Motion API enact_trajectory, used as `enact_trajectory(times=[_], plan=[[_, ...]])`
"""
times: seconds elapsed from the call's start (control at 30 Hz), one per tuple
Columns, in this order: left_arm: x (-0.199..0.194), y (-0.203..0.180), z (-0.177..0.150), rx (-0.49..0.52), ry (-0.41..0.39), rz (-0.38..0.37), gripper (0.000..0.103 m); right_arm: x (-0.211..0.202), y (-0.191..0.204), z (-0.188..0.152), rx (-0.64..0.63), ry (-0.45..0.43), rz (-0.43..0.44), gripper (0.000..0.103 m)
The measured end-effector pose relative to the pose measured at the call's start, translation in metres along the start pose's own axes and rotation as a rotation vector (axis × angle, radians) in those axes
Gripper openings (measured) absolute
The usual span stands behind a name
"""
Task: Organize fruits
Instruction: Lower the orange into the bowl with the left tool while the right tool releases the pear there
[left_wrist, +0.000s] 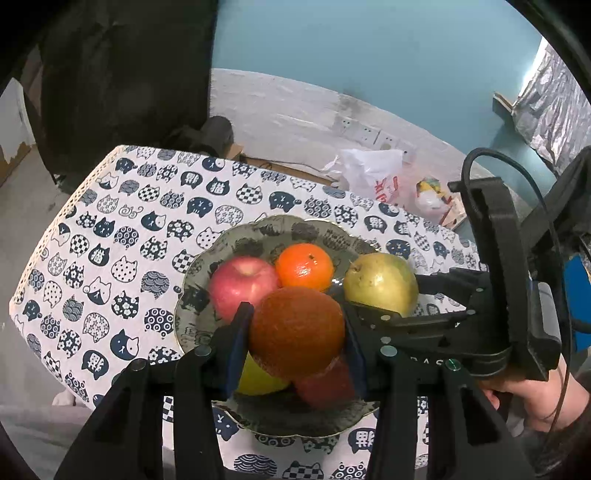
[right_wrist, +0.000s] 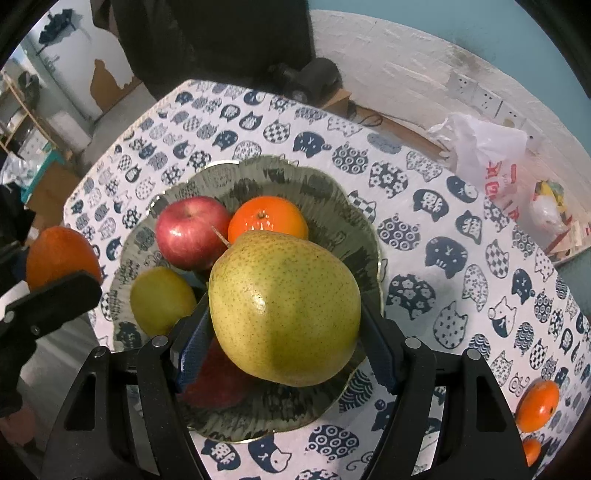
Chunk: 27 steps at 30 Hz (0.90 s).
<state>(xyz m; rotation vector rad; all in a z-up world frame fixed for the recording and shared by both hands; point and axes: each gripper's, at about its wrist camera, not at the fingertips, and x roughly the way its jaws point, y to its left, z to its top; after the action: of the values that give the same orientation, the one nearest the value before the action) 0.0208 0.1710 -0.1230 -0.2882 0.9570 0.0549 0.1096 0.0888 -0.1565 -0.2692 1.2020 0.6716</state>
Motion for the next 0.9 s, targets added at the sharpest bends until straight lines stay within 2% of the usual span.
enact_trajectory(times=[0.5,0.67,0.9], plan=[[0.017,0.011,0.002,-0.043,0.04,0.003,0.047,0.032,0.001,-0.005,-0.01,0.069,-0.001,0.074],[0.022,0.012,0.001,-0.049,0.051,0.001,0.047,0.027,0.002,-0.001,-0.003,0.06,0.033,0.077],[0.026,0.009,0.001,-0.048,0.058,0.007,0.047,0.009,-0.008,-0.002,0.017,0.036,0.016,0.079]])
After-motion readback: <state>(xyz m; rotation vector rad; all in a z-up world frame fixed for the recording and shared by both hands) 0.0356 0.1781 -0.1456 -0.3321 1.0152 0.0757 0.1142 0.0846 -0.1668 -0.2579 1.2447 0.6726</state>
